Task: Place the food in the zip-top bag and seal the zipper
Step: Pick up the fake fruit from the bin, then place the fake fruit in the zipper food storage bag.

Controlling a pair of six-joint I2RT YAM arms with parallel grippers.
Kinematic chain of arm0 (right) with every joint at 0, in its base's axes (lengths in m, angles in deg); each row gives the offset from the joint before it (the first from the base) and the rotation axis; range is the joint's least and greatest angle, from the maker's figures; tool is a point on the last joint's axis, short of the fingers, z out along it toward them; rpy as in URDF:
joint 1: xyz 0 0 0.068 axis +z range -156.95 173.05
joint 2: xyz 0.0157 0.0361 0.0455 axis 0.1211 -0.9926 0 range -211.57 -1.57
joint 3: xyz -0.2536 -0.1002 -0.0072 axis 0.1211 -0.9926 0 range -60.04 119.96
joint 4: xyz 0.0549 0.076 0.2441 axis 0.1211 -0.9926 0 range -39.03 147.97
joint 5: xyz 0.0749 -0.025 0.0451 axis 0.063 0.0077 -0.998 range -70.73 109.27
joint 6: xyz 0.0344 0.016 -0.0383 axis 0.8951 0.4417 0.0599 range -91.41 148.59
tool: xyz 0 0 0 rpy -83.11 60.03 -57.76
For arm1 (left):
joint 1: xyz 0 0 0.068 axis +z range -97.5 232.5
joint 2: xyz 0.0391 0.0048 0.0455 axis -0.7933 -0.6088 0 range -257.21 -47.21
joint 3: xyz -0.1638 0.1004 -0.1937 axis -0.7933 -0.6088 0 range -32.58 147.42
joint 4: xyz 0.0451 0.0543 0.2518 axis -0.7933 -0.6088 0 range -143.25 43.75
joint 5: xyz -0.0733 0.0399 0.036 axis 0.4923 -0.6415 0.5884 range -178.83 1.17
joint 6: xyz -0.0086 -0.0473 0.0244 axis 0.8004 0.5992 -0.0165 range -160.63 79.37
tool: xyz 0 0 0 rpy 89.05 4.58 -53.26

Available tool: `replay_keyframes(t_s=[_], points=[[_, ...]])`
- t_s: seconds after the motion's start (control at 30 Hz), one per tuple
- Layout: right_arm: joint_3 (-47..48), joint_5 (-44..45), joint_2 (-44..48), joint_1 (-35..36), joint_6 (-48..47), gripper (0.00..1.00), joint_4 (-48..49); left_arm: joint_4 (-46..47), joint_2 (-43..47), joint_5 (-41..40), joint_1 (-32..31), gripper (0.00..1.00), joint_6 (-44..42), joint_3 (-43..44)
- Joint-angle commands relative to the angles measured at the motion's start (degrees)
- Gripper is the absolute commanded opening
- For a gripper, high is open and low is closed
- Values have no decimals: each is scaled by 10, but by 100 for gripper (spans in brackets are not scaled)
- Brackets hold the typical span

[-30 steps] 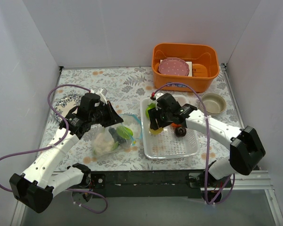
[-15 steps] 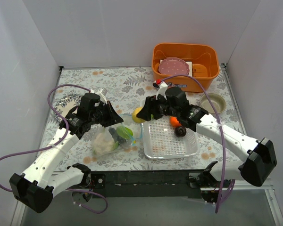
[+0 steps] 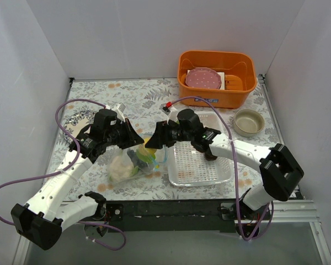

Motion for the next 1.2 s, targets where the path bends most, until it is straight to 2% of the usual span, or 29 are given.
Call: replay_keyframes(t_s=[0.0,0.03,0.07,0.13,0.17,0.27,0.5,0.7,0.87,0.93,1.03,1.17], points=[[13,-56,-35,13,44,45,103,-1,15,-5,2,0,-2,17],[18,-56,-48,20,44,46,103,-5,14,-6,2,0,-3,21],[21,-54,-53,25,43,52,102,-8,14,-10,2,0,-5,25],[29,-55,-70,35,42,54,92,-11,16,-16,2,0,-6,31],[40,-61,-76,38,38,66,84,-12,17,-20,2,0,-6,32],[48,-75,-88,45,31,77,74,-11,25,-24,2,0,-3,31],[38,-27,-31,45,-7,86,18,-7,29,-25,2,0,-1,23],[38,98,36,44,-48,87,-100,-8,29,-26,2,0,-2,24],[29,277,128,42,-64,89,-210,-10,39,-46,2,0,6,24],[31,358,154,38,-62,92,-286,-4,53,-55,2,0,8,24],[33,430,166,29,-45,95,-396,10,60,-60,2,0,11,22],[11,469,178,22,0,96,-486,-1,33,-44,2,0,13,23]])
